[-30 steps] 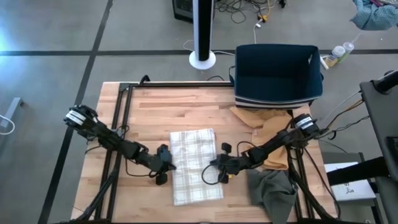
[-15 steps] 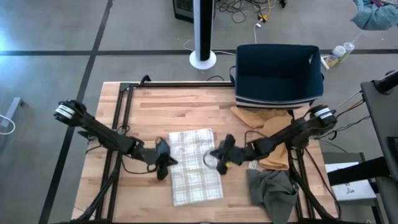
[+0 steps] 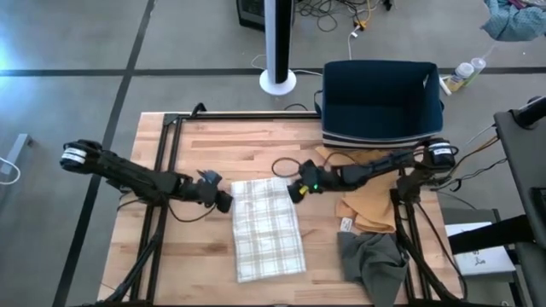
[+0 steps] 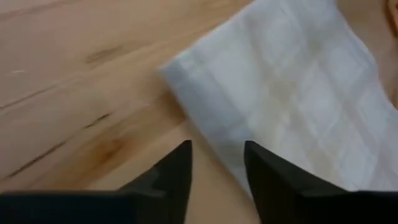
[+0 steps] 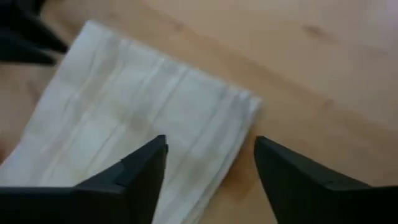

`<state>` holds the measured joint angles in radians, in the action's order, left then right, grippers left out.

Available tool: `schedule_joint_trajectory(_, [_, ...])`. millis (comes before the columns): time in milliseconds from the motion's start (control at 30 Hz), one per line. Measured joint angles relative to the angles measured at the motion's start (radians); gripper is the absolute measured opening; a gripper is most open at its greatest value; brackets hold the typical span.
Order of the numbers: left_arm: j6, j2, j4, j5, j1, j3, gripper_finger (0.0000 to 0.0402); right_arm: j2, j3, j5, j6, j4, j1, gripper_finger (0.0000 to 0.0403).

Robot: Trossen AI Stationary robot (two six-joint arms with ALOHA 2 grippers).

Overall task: Fold towel
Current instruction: Fold the white towel

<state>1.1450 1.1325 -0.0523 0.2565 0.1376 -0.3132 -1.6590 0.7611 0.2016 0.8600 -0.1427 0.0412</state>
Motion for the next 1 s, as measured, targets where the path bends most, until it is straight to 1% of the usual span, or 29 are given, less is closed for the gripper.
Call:
schedule_joint_trajectory(133, [-0.02, 0.006, 0.063, -0.041, -0.068, 0.045, 0.0191, -0.039, -0.002, -0.009, 0.004, -0.003, 0.028, 0.0283])
schedule_joint_trajectory(200, [-0.035, 0.017, 0.152, -0.067, -0.1, 0.068, 0.0205, -0.059, -0.002, -0.016, 0.005, -0.01, 0.029, 0.0289])
schedule_joint_trajectory(333, [-0.056, 0.047, 0.24, -0.089, -0.14, 0.11, 0.0213, -0.104, -0.001, -0.021, 0.019, -0.059, 0.029, 0.0285])
schedule_joint_trajectory(433, [-0.077, 0.067, 0.265, -0.097, -0.152, 0.121, 0.0205, -0.126, 0.001, -0.011, 0.019, -0.096, 0.03, 0.0275])
schedule_joint_trajectory(533, [-0.114, 0.079, 0.266, -0.095, -0.156, 0.121, 0.0189, -0.127, 0.001, -0.011, 0.019, -0.099, 0.033, 0.0267])
schedule_joint_trajectory(667, [-0.159, 0.093, 0.259, -0.077, -0.161, 0.115, 0.0156, -0.129, 0.003, -0.022, 0.02, -0.11, 0.038, 0.0256])
schedule_joint_trajectory(833, [-0.212, 0.137, 0.269, -0.055, -0.167, 0.099, 0.0092, -0.157, 0.03, -0.026, 0.028, -0.117, 0.045, 0.0243])
schedule_joint_trajectory(1000, [-0.263, 0.201, 0.278, -0.049, -0.169, 0.072, 0.0024, -0.207, 0.071, -0.067, 0.045, -0.135, 0.059, 0.0232])
